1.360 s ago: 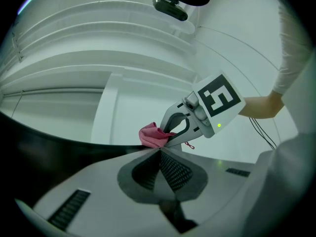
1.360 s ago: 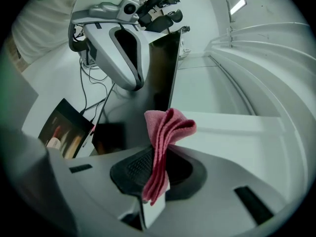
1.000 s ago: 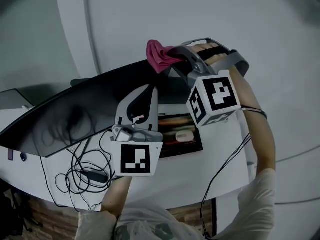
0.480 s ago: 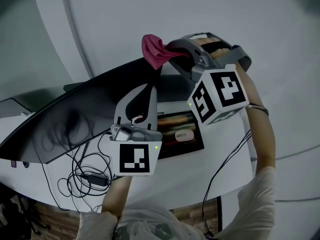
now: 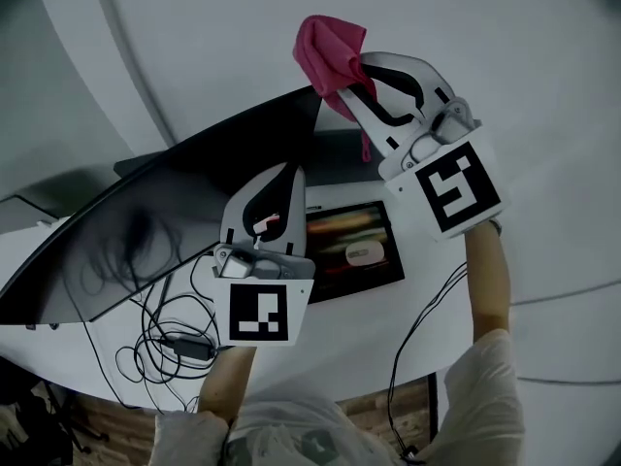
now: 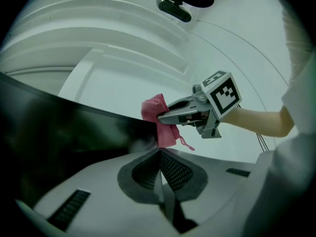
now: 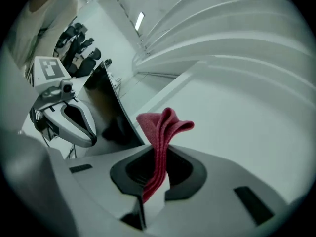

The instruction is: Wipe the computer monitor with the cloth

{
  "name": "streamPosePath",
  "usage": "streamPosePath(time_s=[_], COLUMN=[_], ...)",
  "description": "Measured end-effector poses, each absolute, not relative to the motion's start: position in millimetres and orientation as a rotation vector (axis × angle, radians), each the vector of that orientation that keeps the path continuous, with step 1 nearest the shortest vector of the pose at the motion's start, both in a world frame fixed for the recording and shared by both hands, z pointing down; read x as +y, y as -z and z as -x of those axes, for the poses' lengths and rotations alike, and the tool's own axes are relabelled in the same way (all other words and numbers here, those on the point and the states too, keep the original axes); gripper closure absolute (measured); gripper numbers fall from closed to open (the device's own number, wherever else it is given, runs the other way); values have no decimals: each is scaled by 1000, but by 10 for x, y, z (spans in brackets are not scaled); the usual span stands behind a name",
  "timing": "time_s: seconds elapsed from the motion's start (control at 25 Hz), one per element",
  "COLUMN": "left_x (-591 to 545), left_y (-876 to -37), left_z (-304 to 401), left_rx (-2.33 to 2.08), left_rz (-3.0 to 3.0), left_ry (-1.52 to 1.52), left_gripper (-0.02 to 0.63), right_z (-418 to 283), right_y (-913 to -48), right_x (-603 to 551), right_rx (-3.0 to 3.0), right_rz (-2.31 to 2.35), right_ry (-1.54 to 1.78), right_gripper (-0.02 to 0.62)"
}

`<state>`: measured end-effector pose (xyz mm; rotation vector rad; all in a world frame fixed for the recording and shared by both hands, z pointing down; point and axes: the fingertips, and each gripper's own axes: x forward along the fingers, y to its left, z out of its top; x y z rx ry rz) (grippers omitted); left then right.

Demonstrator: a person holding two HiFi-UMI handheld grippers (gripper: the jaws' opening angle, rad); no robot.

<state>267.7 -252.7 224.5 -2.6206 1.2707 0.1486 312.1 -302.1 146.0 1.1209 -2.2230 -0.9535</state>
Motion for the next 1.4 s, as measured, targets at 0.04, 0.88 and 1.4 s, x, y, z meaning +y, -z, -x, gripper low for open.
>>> streamPosePath(time_s=[0.04,0.88,1.4], left_x=[-2548,-2731,-2758], left_y=[-2288,-2832,-3365], left_z=[-2686,-2795,-2704], left_rx=[1273,1318,1363], left_rz=[2630,2747,2748], left_ry=[-142,-101,-52], left_gripper=[592,592,592], right_z=[-3137,-3103,-3085], right_y=[-1529,-2198,-3497], right_x=[-3023,-2997,-3046], right_rx=[-2276,-2380,-2353], right_rz=[-1128,-1001,-903], right_ry=[915,755,486], right_gripper=[545,545,545])
